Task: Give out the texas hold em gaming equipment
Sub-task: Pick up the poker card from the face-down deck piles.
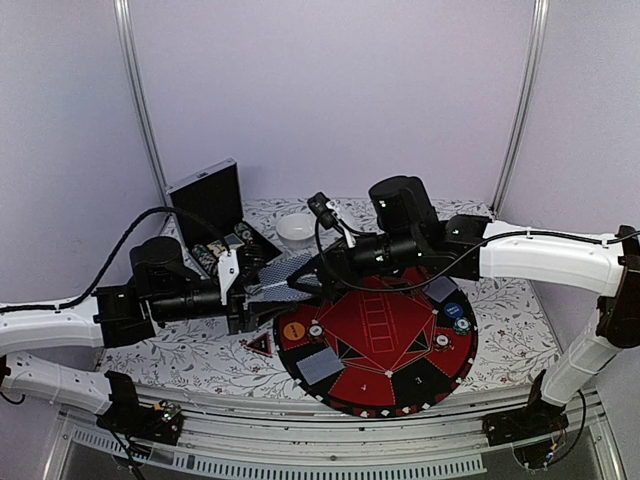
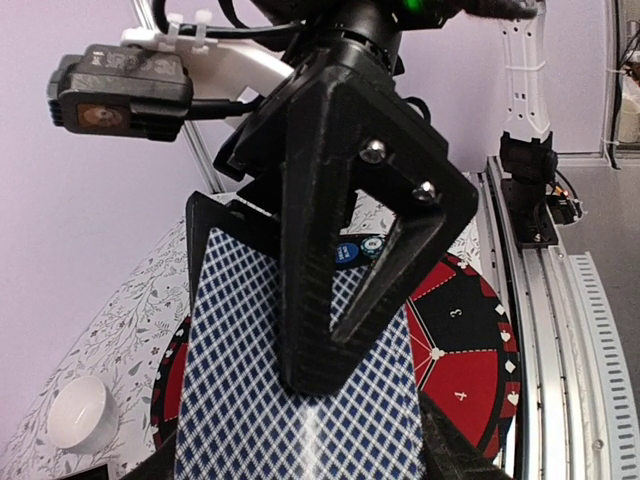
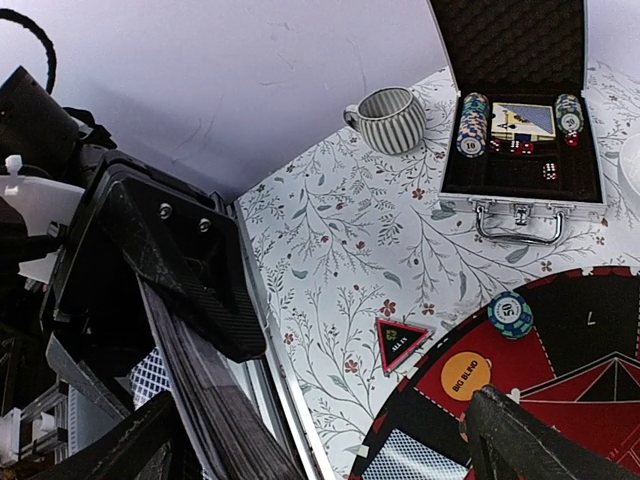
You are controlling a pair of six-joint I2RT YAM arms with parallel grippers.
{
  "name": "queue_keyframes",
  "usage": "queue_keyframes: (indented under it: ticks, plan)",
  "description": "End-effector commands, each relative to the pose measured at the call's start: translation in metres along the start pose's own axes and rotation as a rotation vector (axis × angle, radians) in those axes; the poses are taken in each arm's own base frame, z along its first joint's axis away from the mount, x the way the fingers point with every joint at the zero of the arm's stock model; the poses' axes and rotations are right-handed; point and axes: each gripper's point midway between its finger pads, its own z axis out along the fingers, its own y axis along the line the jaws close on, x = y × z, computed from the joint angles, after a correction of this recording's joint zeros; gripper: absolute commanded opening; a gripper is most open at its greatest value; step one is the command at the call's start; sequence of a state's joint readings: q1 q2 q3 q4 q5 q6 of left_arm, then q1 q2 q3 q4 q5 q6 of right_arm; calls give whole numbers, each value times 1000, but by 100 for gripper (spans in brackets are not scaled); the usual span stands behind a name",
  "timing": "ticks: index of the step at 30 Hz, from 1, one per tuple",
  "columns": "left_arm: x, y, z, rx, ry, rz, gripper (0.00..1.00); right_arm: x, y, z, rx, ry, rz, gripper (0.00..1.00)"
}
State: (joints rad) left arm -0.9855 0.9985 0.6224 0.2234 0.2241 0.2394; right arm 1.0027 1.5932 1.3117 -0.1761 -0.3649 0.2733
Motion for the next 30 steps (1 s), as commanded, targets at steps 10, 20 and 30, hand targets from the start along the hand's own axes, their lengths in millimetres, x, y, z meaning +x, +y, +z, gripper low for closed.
queue_keyframes:
  ticks: [10,20,30]
  plan:
    - [-19,0,-7,-4,-76,34,55,-5,4,-19,42,0,4,86]
    - [-13,3,-4,-20,-53,27,55,-8,15,-23,2,33,-25,40]
    - [-10,3,-3,-23,-38,27,55,-11,7,-38,85,50,-40,10]
